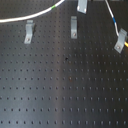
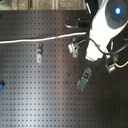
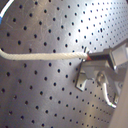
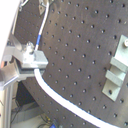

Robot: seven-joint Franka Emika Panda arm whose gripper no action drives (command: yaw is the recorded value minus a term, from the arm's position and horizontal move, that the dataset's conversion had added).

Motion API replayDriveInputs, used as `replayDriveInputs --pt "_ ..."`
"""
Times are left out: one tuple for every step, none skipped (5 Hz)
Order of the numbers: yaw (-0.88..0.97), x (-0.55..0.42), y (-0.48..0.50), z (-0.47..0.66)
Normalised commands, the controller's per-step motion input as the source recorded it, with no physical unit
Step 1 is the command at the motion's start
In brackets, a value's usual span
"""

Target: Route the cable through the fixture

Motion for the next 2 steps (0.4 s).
replayDriveInputs --pt "0.06 -0.378 0.527 0.31" --pt "0.19 -0.192 0.608 0.35"
